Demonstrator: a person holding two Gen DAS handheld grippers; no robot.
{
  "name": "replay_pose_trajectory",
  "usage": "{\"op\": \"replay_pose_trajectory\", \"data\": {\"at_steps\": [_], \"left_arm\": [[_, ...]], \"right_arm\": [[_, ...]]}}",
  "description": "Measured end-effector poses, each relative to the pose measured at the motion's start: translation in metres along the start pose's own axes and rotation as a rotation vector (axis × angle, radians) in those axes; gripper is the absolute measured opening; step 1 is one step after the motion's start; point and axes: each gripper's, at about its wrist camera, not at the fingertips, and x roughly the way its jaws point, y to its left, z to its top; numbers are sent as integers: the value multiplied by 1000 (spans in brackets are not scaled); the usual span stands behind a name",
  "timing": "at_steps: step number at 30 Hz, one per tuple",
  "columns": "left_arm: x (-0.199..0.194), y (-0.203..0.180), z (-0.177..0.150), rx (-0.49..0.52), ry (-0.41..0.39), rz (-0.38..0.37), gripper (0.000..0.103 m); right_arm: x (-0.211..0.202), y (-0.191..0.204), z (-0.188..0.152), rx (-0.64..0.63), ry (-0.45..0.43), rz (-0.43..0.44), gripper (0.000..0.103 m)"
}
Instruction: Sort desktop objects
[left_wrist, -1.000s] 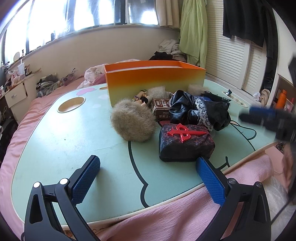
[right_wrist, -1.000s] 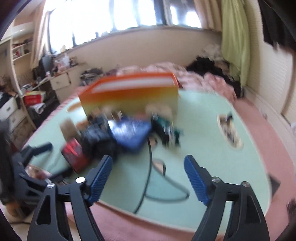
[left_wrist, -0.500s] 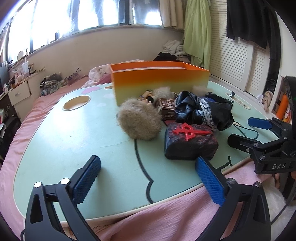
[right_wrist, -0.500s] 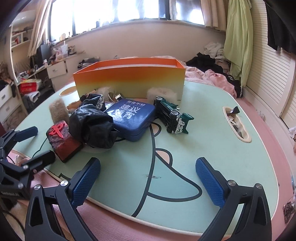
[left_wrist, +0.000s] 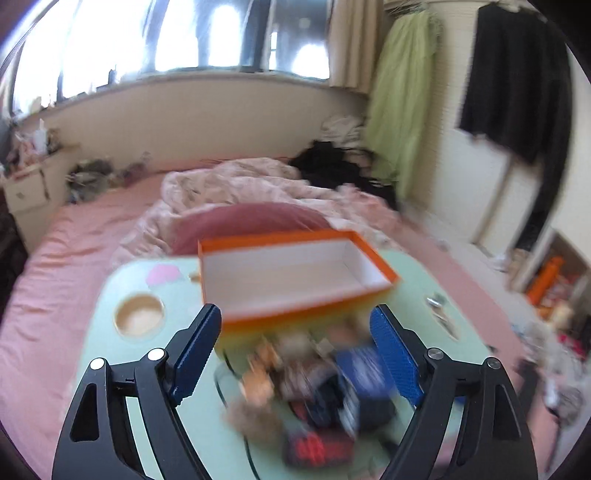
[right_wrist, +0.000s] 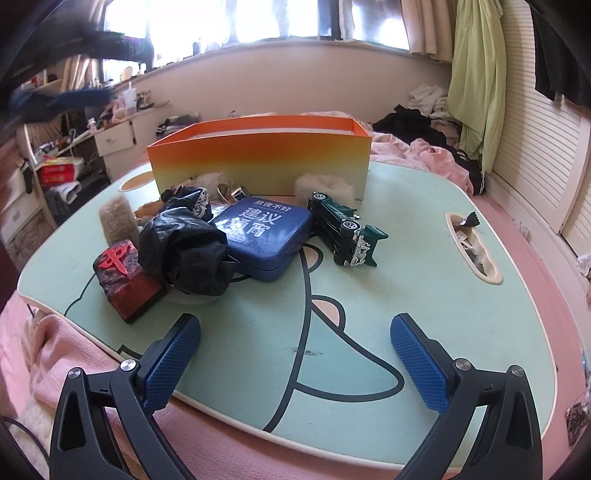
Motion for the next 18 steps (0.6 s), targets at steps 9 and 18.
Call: {"op": "replay_pose_trajectory", "data": {"at_steps": [9,18], "left_arm": [[87,5,-2,-40,138,83,83],[92,-6,-11,-1,168,105,83]], "right_arm": [[-9,2,6,-1,0,2,103],[-17,6,15,-3,0,3,103]]}}
